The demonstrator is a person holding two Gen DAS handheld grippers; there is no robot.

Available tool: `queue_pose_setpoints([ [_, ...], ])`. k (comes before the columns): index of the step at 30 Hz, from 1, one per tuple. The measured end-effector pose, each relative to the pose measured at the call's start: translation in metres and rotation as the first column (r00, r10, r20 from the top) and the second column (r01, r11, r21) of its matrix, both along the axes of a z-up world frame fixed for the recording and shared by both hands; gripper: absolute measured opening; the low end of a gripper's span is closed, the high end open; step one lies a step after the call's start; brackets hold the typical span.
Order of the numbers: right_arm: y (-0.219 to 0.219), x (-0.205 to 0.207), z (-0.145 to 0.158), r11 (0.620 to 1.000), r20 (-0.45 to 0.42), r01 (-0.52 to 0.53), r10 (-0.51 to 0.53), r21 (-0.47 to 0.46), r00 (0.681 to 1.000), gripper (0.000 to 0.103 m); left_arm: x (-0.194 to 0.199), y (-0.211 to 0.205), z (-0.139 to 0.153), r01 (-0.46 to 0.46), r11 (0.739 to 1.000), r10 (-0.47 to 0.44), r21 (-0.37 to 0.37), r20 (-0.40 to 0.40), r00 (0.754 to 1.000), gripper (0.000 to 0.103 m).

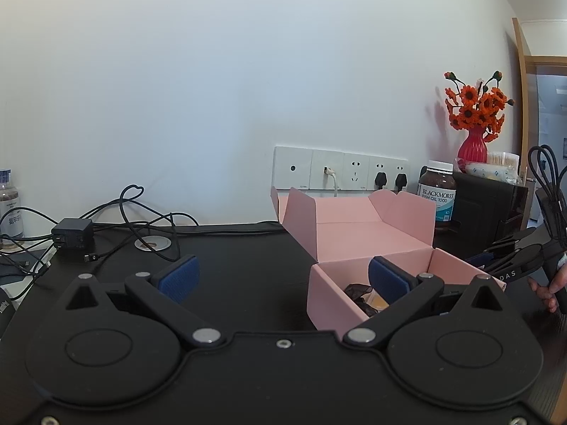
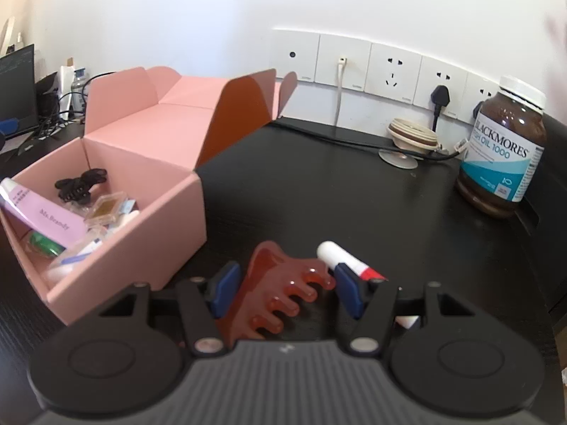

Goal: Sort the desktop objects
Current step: 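Position the open right tool fingers around the comb's spine, then close the right tool on the red-brown comb and lift it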

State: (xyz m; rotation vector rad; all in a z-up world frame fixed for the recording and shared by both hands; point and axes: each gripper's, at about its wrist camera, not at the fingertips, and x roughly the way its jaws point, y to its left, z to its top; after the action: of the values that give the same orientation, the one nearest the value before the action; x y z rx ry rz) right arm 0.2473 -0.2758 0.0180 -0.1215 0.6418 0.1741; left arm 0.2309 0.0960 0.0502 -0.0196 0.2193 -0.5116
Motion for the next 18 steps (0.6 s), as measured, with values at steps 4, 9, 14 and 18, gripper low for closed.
queue_pose_setpoints([
  [4,-0.0045,0.0009,-0.0002,1.000,-0.006,0.005,-0.005,0.022,1.000,0.058,0.0005,0.0001,-0.0001,-0.004,1.000,0.004,-0.001,-0.002,1.000,0.103],
  [9,-0.0063,0.0038,0.0007,0.997,-0.033,0.064,-0.063,0.043,0.997,0.067,0.0006,0.0009,-0.0003,-0.008,1.000,0.008,-0.005,-0.004,1.000,0.103],
  [14,-0.0096,0.0056,-0.0016,0.995,-0.044,0.082,-0.079,0.065,0.996,0.075,0.0000,0.0004,-0.0001,-0.010,1.000,0.010,-0.001,-0.001,1.000,0.103],
  [18,-0.0053,0.0049,-0.0007,0.997,-0.037,0.045,-0.043,0.067,0.998,0.056,0.0003,0.0007,-0.0001,-0.010,1.000,0.010,-0.003,-0.003,1.000,0.103],
])
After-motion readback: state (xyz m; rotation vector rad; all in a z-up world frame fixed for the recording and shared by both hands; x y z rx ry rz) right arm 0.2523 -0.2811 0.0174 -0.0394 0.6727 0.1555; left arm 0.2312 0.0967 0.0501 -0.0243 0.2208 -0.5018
